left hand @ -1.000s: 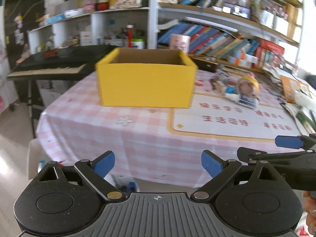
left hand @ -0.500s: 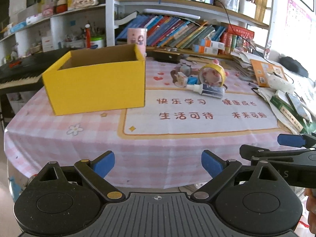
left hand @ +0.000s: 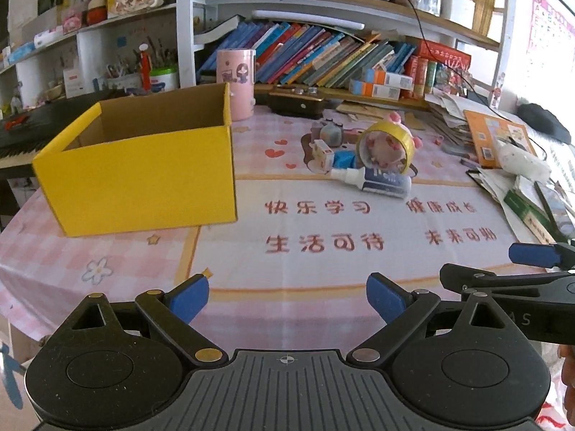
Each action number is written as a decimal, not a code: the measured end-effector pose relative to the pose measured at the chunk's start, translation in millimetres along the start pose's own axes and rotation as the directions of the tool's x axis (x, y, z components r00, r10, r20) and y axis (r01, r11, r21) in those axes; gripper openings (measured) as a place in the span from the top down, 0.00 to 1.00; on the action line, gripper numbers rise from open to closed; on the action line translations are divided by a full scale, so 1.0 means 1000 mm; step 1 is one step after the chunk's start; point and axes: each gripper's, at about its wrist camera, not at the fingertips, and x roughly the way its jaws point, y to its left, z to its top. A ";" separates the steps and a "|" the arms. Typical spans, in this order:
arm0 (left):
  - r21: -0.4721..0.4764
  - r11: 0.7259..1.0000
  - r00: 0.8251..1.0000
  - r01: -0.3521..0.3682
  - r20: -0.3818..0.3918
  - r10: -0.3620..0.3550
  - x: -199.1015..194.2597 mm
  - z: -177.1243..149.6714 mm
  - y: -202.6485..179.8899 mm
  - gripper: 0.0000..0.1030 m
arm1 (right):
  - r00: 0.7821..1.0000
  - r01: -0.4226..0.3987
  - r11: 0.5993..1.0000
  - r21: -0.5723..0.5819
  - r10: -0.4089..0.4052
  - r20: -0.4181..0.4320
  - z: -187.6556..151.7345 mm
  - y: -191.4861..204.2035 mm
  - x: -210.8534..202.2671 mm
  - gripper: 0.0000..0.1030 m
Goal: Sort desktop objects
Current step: 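Move the left tool toward the white spray bottle while the right tool approaches the yellow tape roll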
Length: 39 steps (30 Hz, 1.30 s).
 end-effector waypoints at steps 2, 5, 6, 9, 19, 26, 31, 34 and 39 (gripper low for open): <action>-0.002 1.000 1.000 -0.005 -0.002 0.005 0.007 0.005 -0.006 0.06 | 1.000 -0.005 1.000 -0.002 0.005 -0.004 0.007 -0.008 0.008 0.19; -0.005 1.000 1.000 -0.010 -0.008 0.010 0.019 0.013 -0.014 0.06 | 1.000 -0.012 1.000 -0.005 0.012 -0.011 0.017 -0.019 0.020 0.19; -0.007 1.000 1.000 -0.012 -0.011 0.012 0.022 0.016 -0.017 0.06 | 1.000 -0.015 1.000 -0.006 0.015 -0.013 0.020 -0.023 0.023 0.19; -0.014 1.000 1.000 -0.020 -0.020 0.020 0.033 0.023 -0.026 0.06 | 1.000 -0.024 1.000 -0.011 0.023 -0.019 0.027 -0.035 0.034 0.19; -0.047 0.997 0.997 -0.066 -0.039 0.065 0.058 0.039 -0.053 0.06 | 0.996 -0.079 0.996 -0.046 0.077 -0.041 0.048 -0.066 0.066 0.19; -0.080 0.990 0.993 -0.114 -0.040 0.111 0.072 0.048 -0.065 0.06 | 0.991 -0.132 0.988 -0.086 0.128 -0.048 0.062 -0.080 0.088 0.19; -0.102 0.984 0.989 -0.147 -0.038 0.143 0.079 0.054 -0.071 0.06 | 0.984 -0.173 0.978 -0.121 0.166 -0.060 0.071 -0.084 0.102 0.19; -0.116 0.979 0.986 -0.169 -0.037 0.165 0.083 0.057 -0.072 0.06 | 0.980 -0.196 0.972 -0.133 0.189 -0.064 0.077 -0.086 0.110 0.19; -0.129 0.973 0.981 -0.193 -0.035 0.190 0.091 0.064 -0.073 0.06 | 0.976 -0.216 0.967 -0.138 0.211 -0.047 0.088 -0.090 0.122 0.20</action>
